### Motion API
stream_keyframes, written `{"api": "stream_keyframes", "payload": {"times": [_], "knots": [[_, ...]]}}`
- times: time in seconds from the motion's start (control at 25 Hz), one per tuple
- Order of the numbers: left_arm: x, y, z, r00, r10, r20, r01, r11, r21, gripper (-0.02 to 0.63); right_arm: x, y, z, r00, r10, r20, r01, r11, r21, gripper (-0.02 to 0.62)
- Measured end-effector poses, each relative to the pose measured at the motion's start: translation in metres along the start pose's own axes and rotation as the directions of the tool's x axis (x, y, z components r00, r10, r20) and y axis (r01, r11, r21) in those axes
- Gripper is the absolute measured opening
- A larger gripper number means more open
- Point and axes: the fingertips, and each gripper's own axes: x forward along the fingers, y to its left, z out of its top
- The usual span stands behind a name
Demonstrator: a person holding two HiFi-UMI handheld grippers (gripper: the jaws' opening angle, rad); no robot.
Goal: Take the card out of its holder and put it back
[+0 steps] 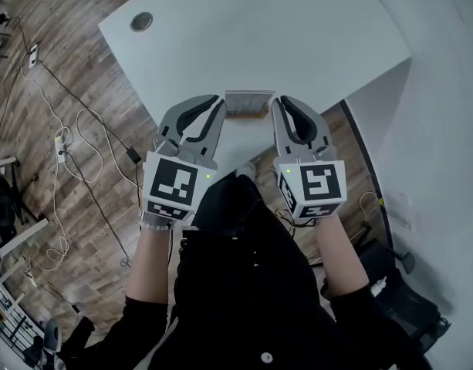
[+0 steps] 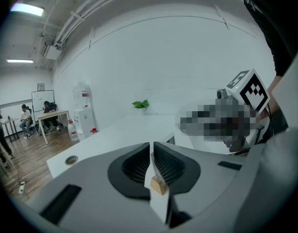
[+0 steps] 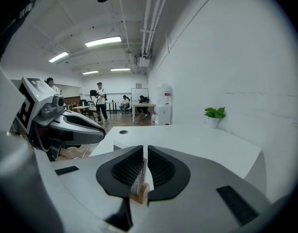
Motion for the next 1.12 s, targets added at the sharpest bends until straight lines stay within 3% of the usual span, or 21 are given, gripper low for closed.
{"api": "stream_keyframes", "payload": {"times": [0.68, 1.12], "knots": [[-0.041, 0.003, 0.085, 0.989, 0.06, 0.133, -0.069, 0.996, 0.063, 0.018, -0.041, 0.011, 0.071, 0.989, 0.06, 0.134, -0.047, 0.994, -0.103, 0.051], [-0.06, -0.01, 0.12, 0.983, 0.07, 0.171, -0.087, 0.992, 0.093, 0.017, -0.07, 0.009, 0.108, 0.978, 0.055, 0.203, -0.016, 0.982, -0.186, 0.051]]}}
